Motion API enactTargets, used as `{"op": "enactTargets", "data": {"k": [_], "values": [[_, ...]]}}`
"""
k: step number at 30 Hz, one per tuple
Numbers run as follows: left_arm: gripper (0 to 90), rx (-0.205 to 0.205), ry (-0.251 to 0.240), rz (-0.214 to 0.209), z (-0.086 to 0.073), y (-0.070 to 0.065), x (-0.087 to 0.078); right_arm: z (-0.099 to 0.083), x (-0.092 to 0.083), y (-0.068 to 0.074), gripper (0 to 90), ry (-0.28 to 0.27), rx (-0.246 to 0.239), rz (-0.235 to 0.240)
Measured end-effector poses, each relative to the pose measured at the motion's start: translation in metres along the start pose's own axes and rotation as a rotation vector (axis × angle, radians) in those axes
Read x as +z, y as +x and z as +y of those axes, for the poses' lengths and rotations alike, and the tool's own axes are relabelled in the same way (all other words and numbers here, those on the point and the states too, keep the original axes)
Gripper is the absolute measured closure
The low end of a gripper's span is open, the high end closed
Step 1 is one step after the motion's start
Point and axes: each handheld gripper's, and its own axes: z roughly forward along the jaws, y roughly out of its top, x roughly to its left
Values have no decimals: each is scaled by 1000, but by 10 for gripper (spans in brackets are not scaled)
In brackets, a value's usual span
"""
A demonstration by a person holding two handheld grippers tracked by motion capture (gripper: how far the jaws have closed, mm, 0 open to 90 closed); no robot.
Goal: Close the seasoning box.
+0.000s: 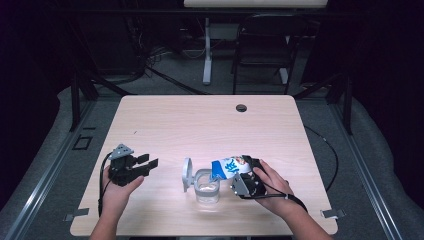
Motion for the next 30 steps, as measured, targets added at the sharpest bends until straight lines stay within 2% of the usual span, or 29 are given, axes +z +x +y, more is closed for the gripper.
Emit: {"op": "enactTargets", "data": {"k": [4,10,11,13,19,21,24,25,27,30], "values": [[536,-3,2,-1,0,0,0,1,-1,-1,460,26,-32,-16],[537,-4,4,-2,0,0,0,1,1,-1,460,27,-42,-29],[537,-4,4,-2,0,0,0,2,0,-2,460,41,-64,-34],[536,-4,5,-2,0,0,0,2,0,-2,460,57,-72,-37],[536,-3,6,-3,0,0,0,2,2,-2,460,55,-85,-51],[536,-3,7,-2,0,0,1,3,1,-3,460,75,-118,-62],[536,-3,7,-3,0,0,0,3,3,-1,460,54,-107,-60],[536,-3,6,-3,0,0,0,4,1,-2,460,80,-136,-69],[537,-4,8,-1,0,0,0,3,3,0,460,55,-133,-70],[536,-3,6,0,0,1,0,4,3,0,460,61,-134,-71]]}}
